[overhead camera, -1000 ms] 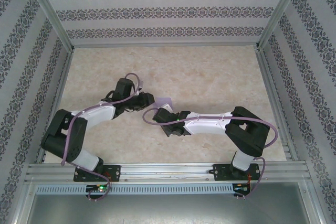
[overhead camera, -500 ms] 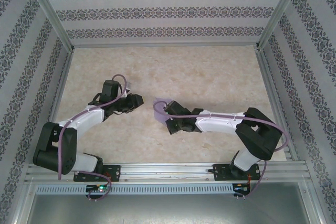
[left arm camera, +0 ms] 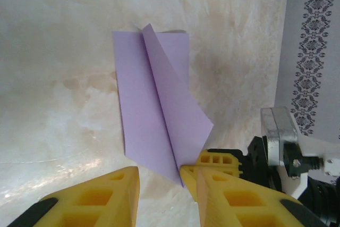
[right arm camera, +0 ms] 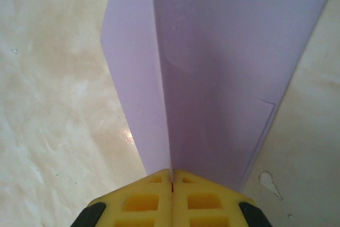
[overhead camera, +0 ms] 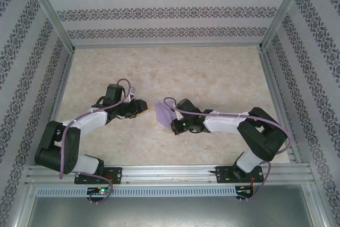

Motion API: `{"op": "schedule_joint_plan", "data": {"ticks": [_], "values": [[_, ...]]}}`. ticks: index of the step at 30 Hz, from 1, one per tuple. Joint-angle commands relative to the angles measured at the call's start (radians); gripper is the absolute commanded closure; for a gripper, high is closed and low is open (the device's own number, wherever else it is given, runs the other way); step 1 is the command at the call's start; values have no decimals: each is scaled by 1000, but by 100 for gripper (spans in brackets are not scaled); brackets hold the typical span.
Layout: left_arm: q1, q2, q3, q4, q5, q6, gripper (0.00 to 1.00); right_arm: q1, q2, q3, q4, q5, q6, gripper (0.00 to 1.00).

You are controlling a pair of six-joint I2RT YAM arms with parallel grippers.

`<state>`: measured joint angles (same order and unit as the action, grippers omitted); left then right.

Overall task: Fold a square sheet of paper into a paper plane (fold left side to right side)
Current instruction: Fourth fold the wing at the center of the table.

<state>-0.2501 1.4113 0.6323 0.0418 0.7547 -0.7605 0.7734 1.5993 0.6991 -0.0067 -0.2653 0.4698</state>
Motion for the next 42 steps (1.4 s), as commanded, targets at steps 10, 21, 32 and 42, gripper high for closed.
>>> {"op": "schedule_joint_plan", "data": {"ticks": [10, 21, 32, 42], "values": [[-136, 175, 47, 158, -18, -82, 62, -104, -4, -85, 207, -282, 90, 100], [-210, 301, 149, 155, -47, -73, 61, -136, 39, -107, 269, -350, 115, 100], [-230, 361, 204, 90, -86, -42, 61, -137, 55, -113, 283, -350, 119, 99], [-239, 417, 259, -40, -155, 23, 61, -137, 83, -113, 310, -359, 133, 98]]}}
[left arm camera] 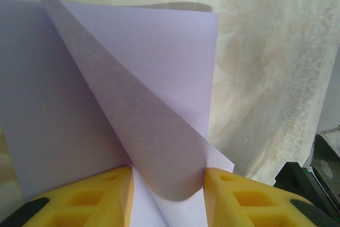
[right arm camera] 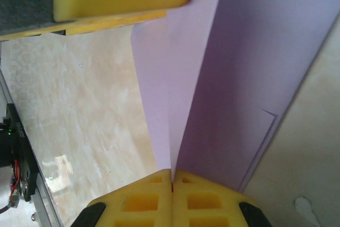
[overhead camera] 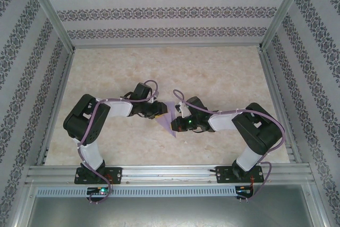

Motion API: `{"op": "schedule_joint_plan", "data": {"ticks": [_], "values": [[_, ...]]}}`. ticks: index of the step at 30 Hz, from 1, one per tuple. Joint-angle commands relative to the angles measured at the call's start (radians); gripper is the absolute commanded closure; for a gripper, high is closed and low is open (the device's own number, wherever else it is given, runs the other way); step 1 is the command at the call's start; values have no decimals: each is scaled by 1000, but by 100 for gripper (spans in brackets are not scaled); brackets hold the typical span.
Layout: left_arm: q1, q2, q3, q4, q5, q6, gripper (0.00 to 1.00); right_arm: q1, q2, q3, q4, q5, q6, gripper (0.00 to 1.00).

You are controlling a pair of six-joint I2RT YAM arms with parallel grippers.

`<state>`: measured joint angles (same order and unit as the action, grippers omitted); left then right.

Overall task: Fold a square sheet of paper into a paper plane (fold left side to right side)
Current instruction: Fourth fold the wing at the center of the table.

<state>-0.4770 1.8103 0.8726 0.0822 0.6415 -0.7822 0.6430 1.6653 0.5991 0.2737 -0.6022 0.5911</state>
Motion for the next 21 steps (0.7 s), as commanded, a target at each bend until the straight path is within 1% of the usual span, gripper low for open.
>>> {"op": "schedule_joint_plan", "data": {"ticks": [1, 4, 12, 16, 21], "values": [[-13, 21, 21, -89, -49, 49, 61, -7, 16, -13, 31, -21, 12, 97], [-13, 27, 29, -115, -67, 61, 61, -7, 19, -15, 35, -22, 13, 96], [-15, 37, 29, -114, -75, 61, 61, -9, 2, -18, 44, -25, 24, 88], [-14, 38, 32, -113, -75, 58, 61, -15, -22, -19, 53, -38, 37, 81], [-16, 37, 30, -114, -73, 57, 61, -38, -75, -36, 71, -55, 56, 71]]}}
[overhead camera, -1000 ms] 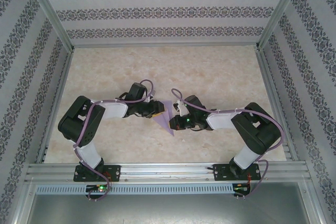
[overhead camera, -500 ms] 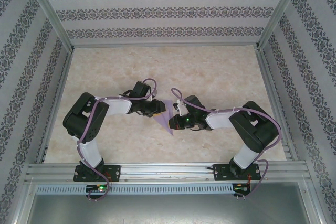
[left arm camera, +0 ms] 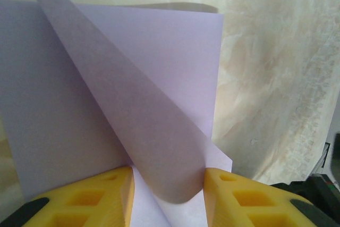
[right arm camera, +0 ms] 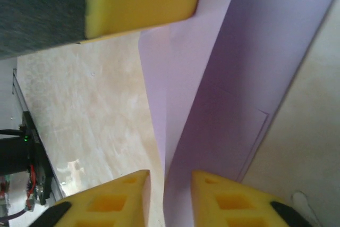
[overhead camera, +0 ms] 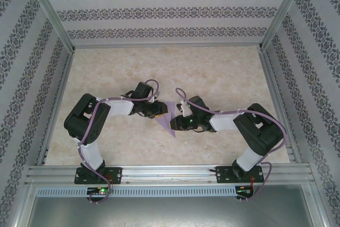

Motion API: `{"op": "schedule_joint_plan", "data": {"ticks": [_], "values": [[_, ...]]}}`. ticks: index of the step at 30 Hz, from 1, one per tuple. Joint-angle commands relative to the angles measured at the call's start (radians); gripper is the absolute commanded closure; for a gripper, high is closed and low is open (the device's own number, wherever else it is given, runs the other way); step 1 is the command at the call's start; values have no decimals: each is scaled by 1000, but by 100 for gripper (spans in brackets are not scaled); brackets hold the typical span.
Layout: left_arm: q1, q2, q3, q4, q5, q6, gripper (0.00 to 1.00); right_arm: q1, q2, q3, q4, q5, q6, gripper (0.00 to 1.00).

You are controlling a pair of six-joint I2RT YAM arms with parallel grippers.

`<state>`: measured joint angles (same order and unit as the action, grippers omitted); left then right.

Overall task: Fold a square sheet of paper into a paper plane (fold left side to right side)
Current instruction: Fourth fold the wing at the center of the table.

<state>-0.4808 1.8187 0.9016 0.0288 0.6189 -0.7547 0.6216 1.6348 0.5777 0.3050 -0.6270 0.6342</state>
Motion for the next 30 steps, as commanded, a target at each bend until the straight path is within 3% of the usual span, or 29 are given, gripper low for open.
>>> {"op": "schedule_joint_plan", "data": {"ticks": [1, 6, 14, 24, 30], "values": [[-12, 29, 1, -58, -51, 29, 61, -26, -52, -19, 43, -34, 16, 69], [-14, 27, 0, -57, -50, 29, 61, -65, -16, -15, 107, -49, 54, 65], [-16, 30, 2, -55, -50, 28, 61, -44, 88, 39, 171, -58, 97, 65], [-18, 30, 3, -54, -51, 29, 61, -31, 105, 34, 169, -32, 96, 79], [-18, 34, 4, -55, -51, 29, 61, -33, 96, 29, 161, -27, 91, 79]]}}
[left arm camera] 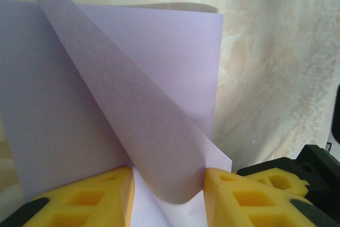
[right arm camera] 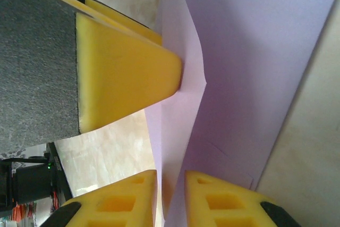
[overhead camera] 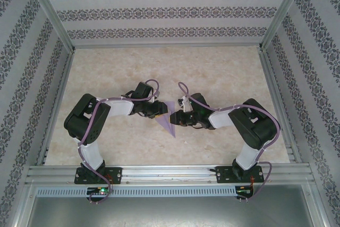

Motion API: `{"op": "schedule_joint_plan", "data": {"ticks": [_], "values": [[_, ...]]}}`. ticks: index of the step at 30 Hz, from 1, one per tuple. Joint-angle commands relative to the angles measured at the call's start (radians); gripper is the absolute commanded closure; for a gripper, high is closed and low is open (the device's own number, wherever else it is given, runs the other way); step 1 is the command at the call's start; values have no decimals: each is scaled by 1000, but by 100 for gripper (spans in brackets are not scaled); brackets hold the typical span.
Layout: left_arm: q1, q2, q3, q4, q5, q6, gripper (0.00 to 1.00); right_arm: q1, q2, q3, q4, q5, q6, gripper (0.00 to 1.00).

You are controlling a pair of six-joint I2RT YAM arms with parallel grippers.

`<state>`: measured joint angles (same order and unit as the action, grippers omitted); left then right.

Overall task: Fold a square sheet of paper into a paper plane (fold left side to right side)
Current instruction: Fourth fold the wing at the center of the table.

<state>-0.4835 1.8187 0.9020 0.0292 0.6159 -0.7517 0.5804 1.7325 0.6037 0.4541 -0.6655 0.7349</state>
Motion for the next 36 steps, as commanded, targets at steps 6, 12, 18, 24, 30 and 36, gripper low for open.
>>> {"op": "schedule_joint_plan", "data": {"ticks": [6, 12, 18, 24, 30, 36], "values": [[-15, 35, 3, -58, -51, 27, 61, 4, -9, -1, 2, 15, -15, 85], [-16, 35, 5, -61, -50, 28, 61, -4, -7, -7, -25, 50, -24, 92], [-15, 36, 11, -68, -51, 32, 61, -5, -7, -2, -52, 76, -37, 93], [-16, 39, 13, -71, -53, 31, 61, -5, -8, 4, -68, 90, -44, 93], [-15, 38, 17, -76, -53, 34, 61, -5, -11, 10, -93, 101, -52, 94], [-15, 40, 19, -79, -53, 35, 61, -4, -8, 16, -112, 114, -63, 94]]}}
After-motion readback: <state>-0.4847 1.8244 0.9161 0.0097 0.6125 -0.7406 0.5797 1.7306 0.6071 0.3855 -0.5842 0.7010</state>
